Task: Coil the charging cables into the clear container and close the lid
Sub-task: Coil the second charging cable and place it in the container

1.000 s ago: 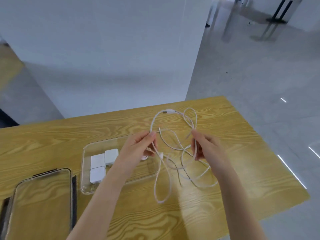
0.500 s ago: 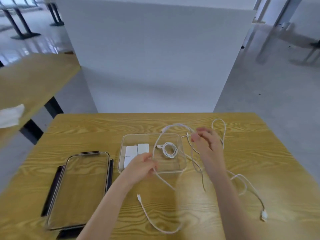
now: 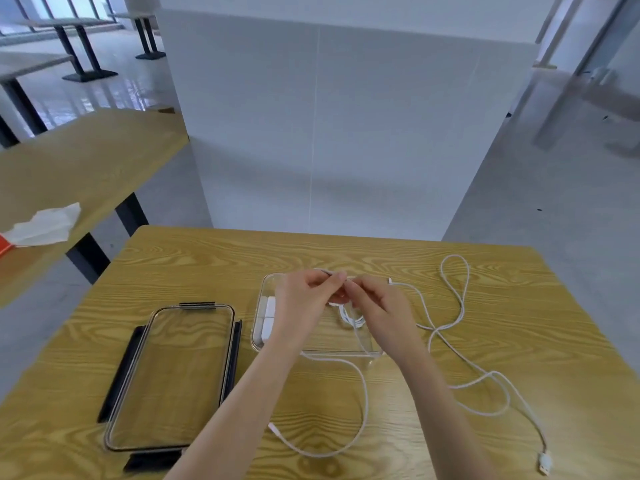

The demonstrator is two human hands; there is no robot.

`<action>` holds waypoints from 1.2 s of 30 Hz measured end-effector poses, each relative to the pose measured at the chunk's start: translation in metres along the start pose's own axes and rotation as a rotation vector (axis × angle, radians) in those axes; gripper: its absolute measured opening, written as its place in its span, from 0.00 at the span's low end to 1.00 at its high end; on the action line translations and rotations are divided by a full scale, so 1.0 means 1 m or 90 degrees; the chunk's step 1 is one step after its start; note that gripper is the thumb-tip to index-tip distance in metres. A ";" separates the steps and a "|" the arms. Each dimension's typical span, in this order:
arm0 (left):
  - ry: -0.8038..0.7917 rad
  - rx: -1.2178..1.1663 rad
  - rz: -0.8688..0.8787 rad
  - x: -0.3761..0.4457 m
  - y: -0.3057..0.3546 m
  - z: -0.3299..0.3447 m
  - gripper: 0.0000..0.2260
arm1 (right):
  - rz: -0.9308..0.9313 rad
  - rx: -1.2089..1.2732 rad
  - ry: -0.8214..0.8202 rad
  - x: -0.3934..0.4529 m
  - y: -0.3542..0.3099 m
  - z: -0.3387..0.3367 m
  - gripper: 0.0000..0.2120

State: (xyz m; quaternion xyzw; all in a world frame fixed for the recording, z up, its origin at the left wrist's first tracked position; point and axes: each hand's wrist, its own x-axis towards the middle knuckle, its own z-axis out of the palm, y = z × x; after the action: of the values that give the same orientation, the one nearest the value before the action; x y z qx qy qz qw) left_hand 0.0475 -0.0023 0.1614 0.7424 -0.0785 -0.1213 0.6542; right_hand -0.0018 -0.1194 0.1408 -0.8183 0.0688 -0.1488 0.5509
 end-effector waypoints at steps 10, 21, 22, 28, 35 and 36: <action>-0.017 -0.107 -0.079 0.010 -0.002 -0.013 0.08 | 0.189 0.276 0.200 0.013 0.003 -0.019 0.11; -0.013 -0.075 -0.255 0.015 -0.026 -0.061 0.05 | 0.217 0.452 0.261 0.015 0.015 -0.054 0.10; -0.061 0.016 -0.279 0.014 -0.029 -0.061 0.06 | 0.199 0.411 0.232 0.016 0.011 -0.052 0.10; -0.083 0.188 -0.122 0.022 -0.024 -0.043 0.10 | 0.124 0.246 0.010 0.021 -0.009 -0.025 0.10; -0.139 -0.491 -0.182 0.038 0.007 -0.026 0.13 | 0.095 0.149 -0.153 0.023 -0.006 0.006 0.07; -0.139 -0.527 -0.198 0.039 0.009 -0.026 0.13 | 0.101 0.141 -0.182 0.022 -0.004 0.006 0.07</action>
State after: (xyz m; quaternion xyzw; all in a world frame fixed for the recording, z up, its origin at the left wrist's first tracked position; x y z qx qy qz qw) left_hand 0.0929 0.0103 0.1699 0.4044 0.0205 -0.3170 0.8576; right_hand 0.0207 -0.1187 0.1462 -0.7577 0.0372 0.0060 0.6515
